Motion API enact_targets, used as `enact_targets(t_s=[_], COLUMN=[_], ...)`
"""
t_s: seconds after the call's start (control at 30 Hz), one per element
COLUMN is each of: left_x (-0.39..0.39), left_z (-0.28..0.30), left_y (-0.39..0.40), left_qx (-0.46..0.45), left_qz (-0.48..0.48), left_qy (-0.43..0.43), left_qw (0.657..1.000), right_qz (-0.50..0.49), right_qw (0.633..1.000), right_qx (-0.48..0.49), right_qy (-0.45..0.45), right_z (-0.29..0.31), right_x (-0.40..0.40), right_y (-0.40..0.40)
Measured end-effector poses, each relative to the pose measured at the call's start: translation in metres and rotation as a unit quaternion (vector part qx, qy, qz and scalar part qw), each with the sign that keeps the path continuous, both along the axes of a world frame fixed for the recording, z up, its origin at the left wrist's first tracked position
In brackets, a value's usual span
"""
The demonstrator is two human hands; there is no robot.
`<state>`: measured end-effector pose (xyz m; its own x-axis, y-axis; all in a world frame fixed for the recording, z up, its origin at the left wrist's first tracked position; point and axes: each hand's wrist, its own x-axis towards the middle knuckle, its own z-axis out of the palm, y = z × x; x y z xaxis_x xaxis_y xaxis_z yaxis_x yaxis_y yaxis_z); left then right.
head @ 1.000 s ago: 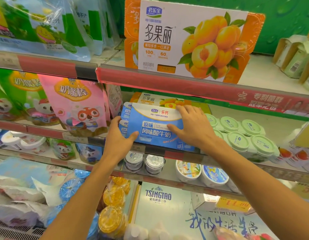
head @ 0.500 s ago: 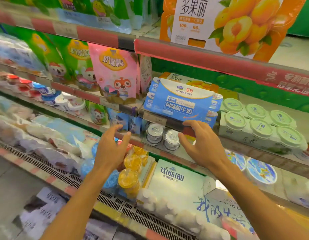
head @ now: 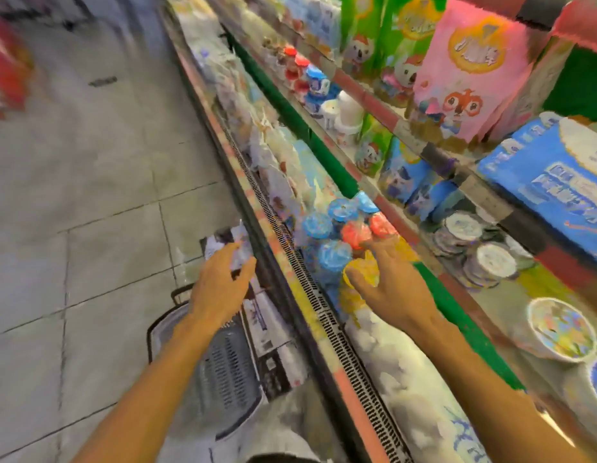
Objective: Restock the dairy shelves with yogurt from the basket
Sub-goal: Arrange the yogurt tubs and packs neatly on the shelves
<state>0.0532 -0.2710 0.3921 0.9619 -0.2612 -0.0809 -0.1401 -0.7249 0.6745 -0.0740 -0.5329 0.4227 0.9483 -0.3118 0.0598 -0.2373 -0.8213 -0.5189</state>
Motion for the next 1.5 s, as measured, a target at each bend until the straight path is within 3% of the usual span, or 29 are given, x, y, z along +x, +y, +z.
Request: enact_targets(t_s=[0.23, 0.47, 0.63, 0.83, 1.1, 1.3, 1.5], left_x=[-0.019, -0.023, -0.01, 0.0, 0.017, 0.02, 0.01], left_z=[-0.059, -0.162, -0.264, -0.419, -0.586, -0.597, -0.518], left_y=[0.126, 0.237, 0.294, 0.329, 0.349, 0.356, 0.378], left_qx=[0.019, 0.068, 0.111, 0.123, 0.101, 0.128, 0.123], left_qz=[0.167, 0.267, 0.298, 0.333, 0.391, 0.393, 0.415], left_qy=[0.053, 0.158, 0.239, 0.307, 0.355, 0.297, 0.258], left_qw=[0.984, 0.948, 0.917, 0.883, 0.843, 0.861, 0.863], right_qz=[0.094, 0.131, 0.115, 0.068, -0.03, -0.024, 0.021], right_qw=[0.993, 0.974, 0.951, 0.908, 0.878, 0.906, 0.929], right_qx=[0.01, 0.001, 0.026, 0.073, 0.126, 0.119, 0.134], right_qy=[0.065, 0.187, 0.287, 0.406, 0.462, 0.405, 0.345], right_z=[-0.056, -0.139, -0.245, -0.417, -0.601, -0.614, -0.537], right_x=[0.046, 0.098, 0.131, 0.164, 0.178, 0.176, 0.202], right_y=[0.076, 0.172, 0.227, 0.258, 0.278, 0.278, 0.295])
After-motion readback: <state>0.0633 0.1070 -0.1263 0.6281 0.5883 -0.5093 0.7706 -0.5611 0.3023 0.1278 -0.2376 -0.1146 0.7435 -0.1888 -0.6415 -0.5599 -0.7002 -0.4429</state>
